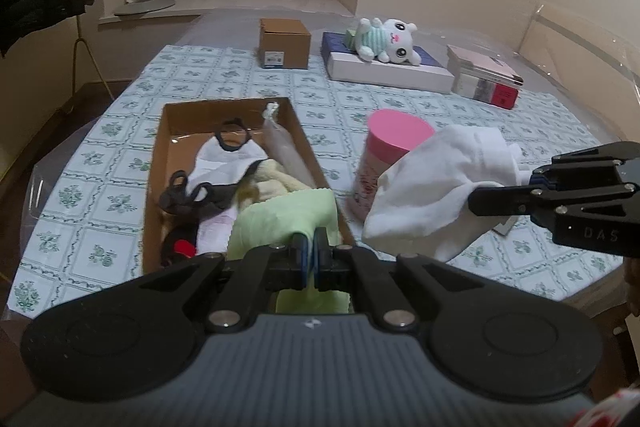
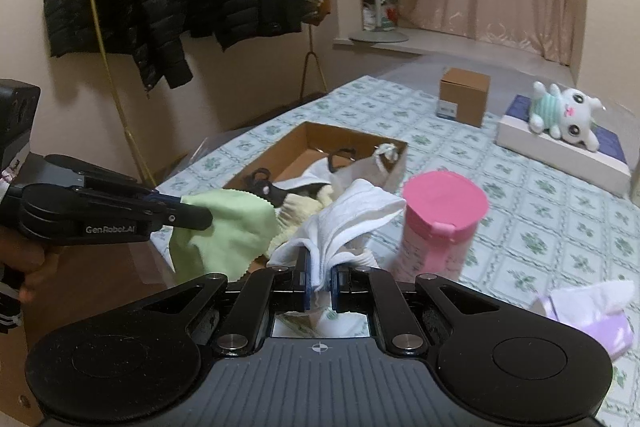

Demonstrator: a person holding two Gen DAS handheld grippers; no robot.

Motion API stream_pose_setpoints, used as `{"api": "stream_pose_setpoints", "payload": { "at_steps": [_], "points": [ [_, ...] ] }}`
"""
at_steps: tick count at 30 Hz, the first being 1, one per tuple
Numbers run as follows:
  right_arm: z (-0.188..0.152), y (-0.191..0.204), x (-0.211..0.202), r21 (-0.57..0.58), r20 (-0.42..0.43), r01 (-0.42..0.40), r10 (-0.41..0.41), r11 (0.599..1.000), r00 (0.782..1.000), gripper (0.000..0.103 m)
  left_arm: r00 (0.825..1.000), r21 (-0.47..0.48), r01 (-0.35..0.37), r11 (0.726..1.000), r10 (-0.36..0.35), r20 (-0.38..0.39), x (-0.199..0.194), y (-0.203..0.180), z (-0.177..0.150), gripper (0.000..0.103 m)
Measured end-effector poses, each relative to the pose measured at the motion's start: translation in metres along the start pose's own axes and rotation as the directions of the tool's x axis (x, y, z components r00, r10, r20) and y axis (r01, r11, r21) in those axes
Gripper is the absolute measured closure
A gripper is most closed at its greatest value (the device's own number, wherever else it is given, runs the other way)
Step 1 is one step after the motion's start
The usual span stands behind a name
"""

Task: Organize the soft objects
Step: 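Lift the green cloth and white tissue and carry them over the box, then open both grippers to drop the green cloth and tissue into the box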

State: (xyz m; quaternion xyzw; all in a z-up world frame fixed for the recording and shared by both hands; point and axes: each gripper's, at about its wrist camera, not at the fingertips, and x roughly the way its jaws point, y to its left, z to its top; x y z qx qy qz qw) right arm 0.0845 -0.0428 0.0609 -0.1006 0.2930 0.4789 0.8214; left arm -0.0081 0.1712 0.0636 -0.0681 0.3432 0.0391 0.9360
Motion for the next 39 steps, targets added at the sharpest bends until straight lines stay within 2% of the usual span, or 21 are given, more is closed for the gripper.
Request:
{"api": "stream_pose_setpoints", "payload": {
  "at_steps": [10, 17, 28, 33, 39],
  "points": [
    [0.023, 0.016, 0.039, -0.047, -0.011, -0.021, 0.021, 0.999, 1.0, 0.094, 1.0, 0.006, -0.023, 1.0, 0.023, 0.002, 0.008, 0.03, 0.013, 0.101],
    [0.053, 0.021, 0.079, -0.089, -0.002, -0.012, 0.012, 0.996, 1.0, 0.094, 0.999, 0.045, -0.036, 0.998, 0.035, 0.008, 0.026, 0.057, 0.04, 0.101],
    [0.1, -0.001, 0.169, -0.114, -0.033, 0.06, -0.064, 0.992, 0.997, 0.094, 0.999, 0.109, -0.021, 0.994, 0.024, -0.026, 0.095, 0.098, 0.087, 0.101],
    [0.104, -0.013, 0.214, -0.124, -0.084, 0.134, -0.144, 0.983, 0.986, 0.094, 0.998, 0.121, 0.028, 0.992, -0.022, -0.054, 0.135, 0.113, 0.101, 0.101],
    [0.101, -0.029, 0.257, -0.103, -0.12, 0.168, -0.18, 0.98, 0.976, 0.094, 0.995, 0.122, 0.008, 0.993, 0.004, -0.095, 0.181, 0.131, 0.107, 0.101]
  ]
}}
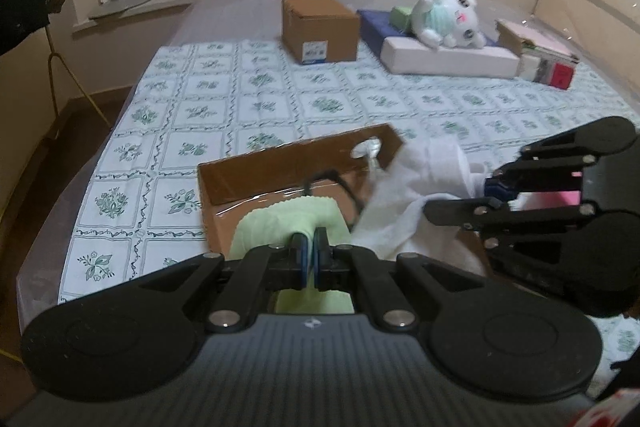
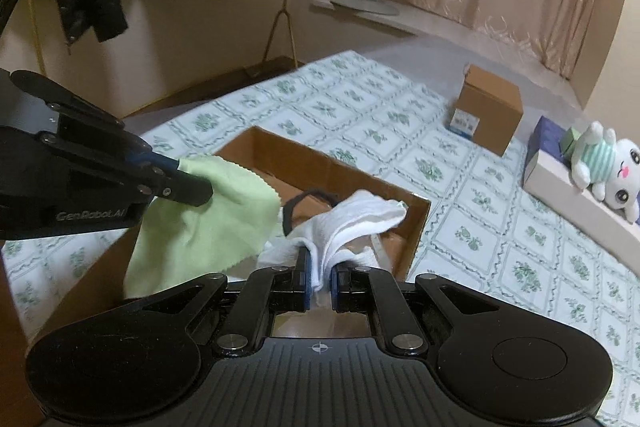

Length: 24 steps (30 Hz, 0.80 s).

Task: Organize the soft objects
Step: 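Open both grippers to drop the green cloth and tissue into the box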

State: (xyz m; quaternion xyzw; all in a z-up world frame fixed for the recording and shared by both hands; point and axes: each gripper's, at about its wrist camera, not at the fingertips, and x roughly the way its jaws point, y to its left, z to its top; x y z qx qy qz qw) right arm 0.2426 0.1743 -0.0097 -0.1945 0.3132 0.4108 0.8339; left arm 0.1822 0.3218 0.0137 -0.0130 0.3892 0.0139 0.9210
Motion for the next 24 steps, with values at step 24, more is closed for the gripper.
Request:
{"api": "stream_pose_setpoints", "payload": {
  "at_steps": [24],
  "points": [
    [-0.007, 0.001, 0.073, 0.073, -0.111, -0.048, 0.056, 0.996, 0.992, 0.094, 0.999, -0.032, -0.048, 0.998, 0.048, -0.003, 0.022, 0.021, -0.007, 0.071]
  ]
}}
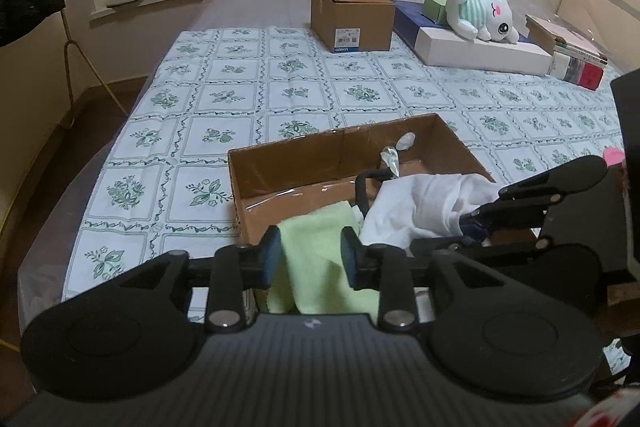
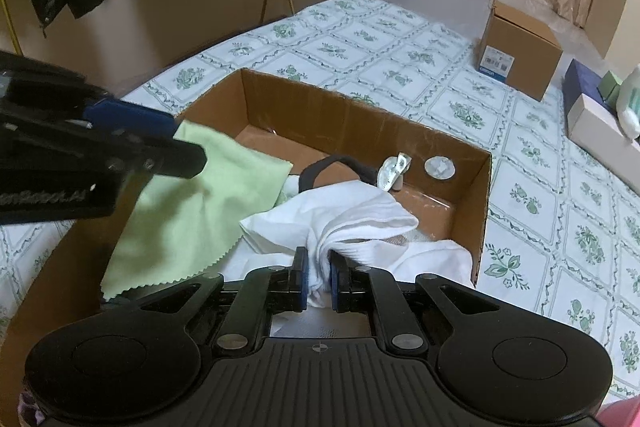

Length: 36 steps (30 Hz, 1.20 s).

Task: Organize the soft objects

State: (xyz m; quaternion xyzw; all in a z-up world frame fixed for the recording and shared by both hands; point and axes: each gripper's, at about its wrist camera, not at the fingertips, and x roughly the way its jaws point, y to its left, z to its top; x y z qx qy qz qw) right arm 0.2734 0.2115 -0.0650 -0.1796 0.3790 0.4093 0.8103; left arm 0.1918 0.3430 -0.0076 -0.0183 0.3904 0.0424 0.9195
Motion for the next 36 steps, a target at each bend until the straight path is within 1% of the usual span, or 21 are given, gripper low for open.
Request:
{"api": "stream_pose_setpoints", "payload": {
  "at_steps": [2, 4, 5, 6, 8, 10, 13, 14, 16, 20, 22, 25, 30, 33, 36],
  "points": [
    [0.0, 0.001, -0.008, 0.0, 0.017, -0.004, 0.004, 1.0, 1.0, 0.094, 1.0, -0.007, -0.005, 1.0, 0.005, 0.009, -0.006, 0.0, -0.002, 0.069],
    [0.0, 0.003, -0.018, -0.002, 0.035, -0.011, 0.011, 1.0, 0.999, 0.09, 1.0, -0.014, -0.009, 1.0, 0.009, 0.013, -0.013, -0.001, -0.004, 0.064],
    [0.0, 0.004, -0.023, -0.003, 0.044, -0.011, 0.012, 1.0, 0.999, 0.081, 1.0, -0.02, -0.01, 1.0, 0.011, 0.016, -0.016, -0.001, -0.005, 0.062],
    [-0.001, 0.005, -0.029, -0.004, 0.055, -0.013, 0.013, 1.0, 0.998, 0.07, 1.0, -0.025, -0.011, 1.0, 0.011, 0.018, -0.02, -0.002, -0.006, 0.059],
    [-0.002, 0.009, -0.042, -0.01, 0.074, -0.012, 0.013, 1.0, 0.997, 0.059, 1.0, -0.03, -0.013, 0.999, 0.013, 0.019, -0.027, -0.004, -0.008, 0.055],
    [-0.005, 0.014, -0.055, -0.017, 0.091, -0.017, 0.019, 1.0, 0.996, 0.058, 0.999, -0.033, -0.019, 0.999, 0.019, 0.025, -0.035, -0.006, -0.011, 0.047],
    [-0.011, 0.02, -0.075, -0.031, 0.111, -0.02, 0.023, 0.999, 0.994, 0.055, 0.999, -0.039, -0.024, 0.999, 0.025, 0.035, -0.047, -0.01, -0.015, 0.043],
    [-0.013, 0.022, -0.082, -0.035, 0.117, -0.019, 0.023, 0.999, 0.993, 0.052, 0.999, -0.044, -0.028, 0.999, 0.029, 0.038, -0.052, -0.01, -0.016, 0.041],
    [-0.019, 0.025, -0.096, -0.038, 0.132, -0.015, 0.02, 0.999, 0.991, 0.049, 0.998, -0.056, -0.038, 0.998, 0.041, 0.053, -0.062, -0.012, -0.02, 0.034],
    [-0.031, 0.032, -0.123, -0.036, 0.159, -0.019, 0.024, 0.999, 0.987, 0.042, 0.996, -0.09, -0.045, 0.995, 0.051, 0.067, -0.078, -0.015, -0.03, 0.027],
    [-0.039, 0.035, -0.137, -0.042, 0.177, -0.017, 0.024, 0.999, 0.984, 0.04, 0.995, -0.104, -0.052, 0.993, 0.06, 0.074, -0.087, -0.018, -0.037, 0.02],
    [-0.053, 0.036, -0.157, -0.023, 0.201, -0.022, 0.026, 1.0, 0.979, 0.035, 0.993, -0.118, -0.058, 0.991, 0.07, 0.094, -0.102, -0.021, -0.049, 0.013],
    [-0.081, 0.036, -0.188, 0.032, 0.23, -0.044, 0.035, 0.999, 0.972, 0.026, 0.99, -0.155, -0.065, 0.986, 0.084, 0.118, -0.127, -0.032, -0.069, 0.006],
    [-0.1, 0.035, -0.204, 0.075, 0.246, -0.067, 0.047, 0.995, 0.968, 0.024, 0.984, -0.169, -0.086, 0.982, 0.111, 0.141, -0.143, -0.045, -0.084, 0.003],
    [-0.116, 0.032, -0.218, 0.115, 0.249, -0.083, 0.053, 0.99, 0.967, 0.023, 0.979, -0.181, -0.104, 0.978, 0.133, 0.152, -0.158, -0.059, -0.1, 0.001]
  ]
}}
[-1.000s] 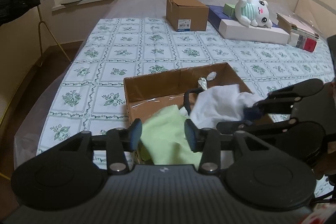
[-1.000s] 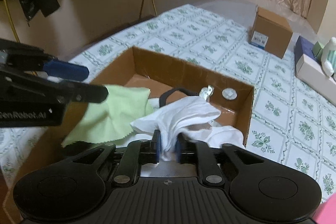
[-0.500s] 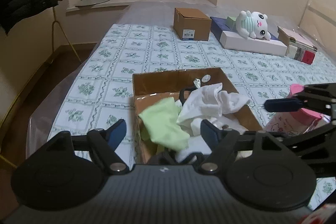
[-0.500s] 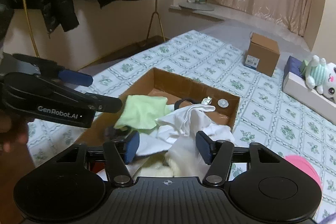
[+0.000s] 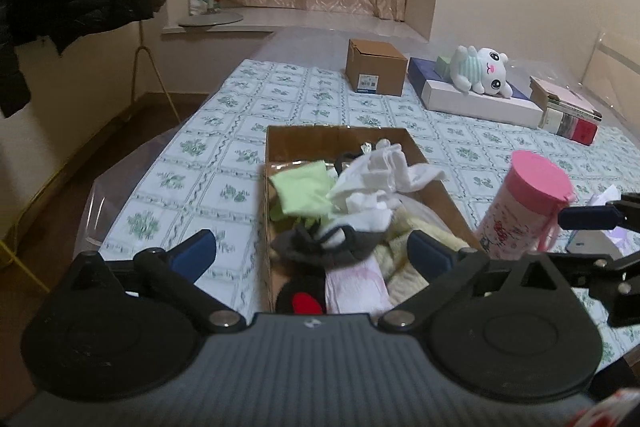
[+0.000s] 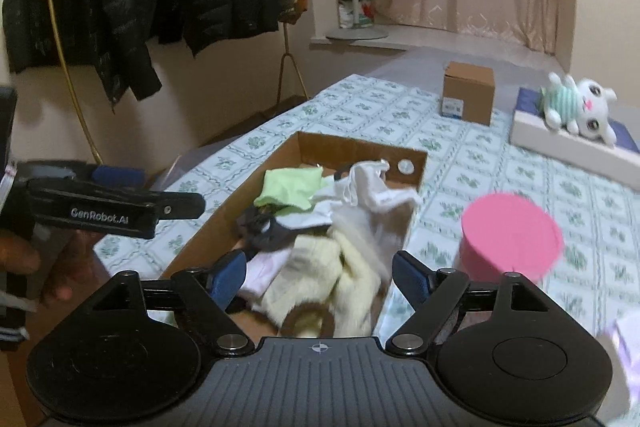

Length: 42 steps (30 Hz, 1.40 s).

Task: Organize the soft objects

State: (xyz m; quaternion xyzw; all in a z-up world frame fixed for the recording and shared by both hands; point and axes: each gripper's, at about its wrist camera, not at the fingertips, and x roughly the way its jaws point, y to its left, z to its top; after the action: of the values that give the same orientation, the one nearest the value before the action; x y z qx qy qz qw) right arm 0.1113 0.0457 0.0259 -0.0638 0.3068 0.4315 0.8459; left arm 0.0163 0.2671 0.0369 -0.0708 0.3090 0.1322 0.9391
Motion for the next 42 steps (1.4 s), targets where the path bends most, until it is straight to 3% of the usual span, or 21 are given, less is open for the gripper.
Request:
{"api": "stream_pose_setpoints", "payload": {
  "at_steps": [8, 18, 28, 42],
  "points": [
    [-0.031, -0.013, -0.039, 0.086, -0.021, 0.059, -0.058, 0.995, 0.998, 0.023, 0.999, -0.07, -0.004, 0.998, 0.001, -0.042, -0.041, -0.027, -0.03, 0.001],
    [-0.055, -0.015, -0.071, 0.161, -0.051, 0.105, -0.099, 0.981, 0.994, 0.023, 0.997, -0.048, -0.031, 0.998, 0.027, -0.074, -0.076, -0.052, -0.052, 0.001],
    [-0.077, -0.011, -0.075, 0.159, -0.104, 0.132, -0.117, 0.978, 0.988, 0.023, 0.991, -0.027, -0.063, 0.998, 0.059, -0.118, -0.077, -0.065, -0.07, 0.001],
    [-0.084, -0.014, -0.073, 0.169, -0.127, 0.138, -0.117, 0.976, 0.985, 0.023, 0.988, 0.017, -0.049, 0.999, 0.051, -0.149, -0.068, -0.084, -0.079, 0.001]
  ]
}}
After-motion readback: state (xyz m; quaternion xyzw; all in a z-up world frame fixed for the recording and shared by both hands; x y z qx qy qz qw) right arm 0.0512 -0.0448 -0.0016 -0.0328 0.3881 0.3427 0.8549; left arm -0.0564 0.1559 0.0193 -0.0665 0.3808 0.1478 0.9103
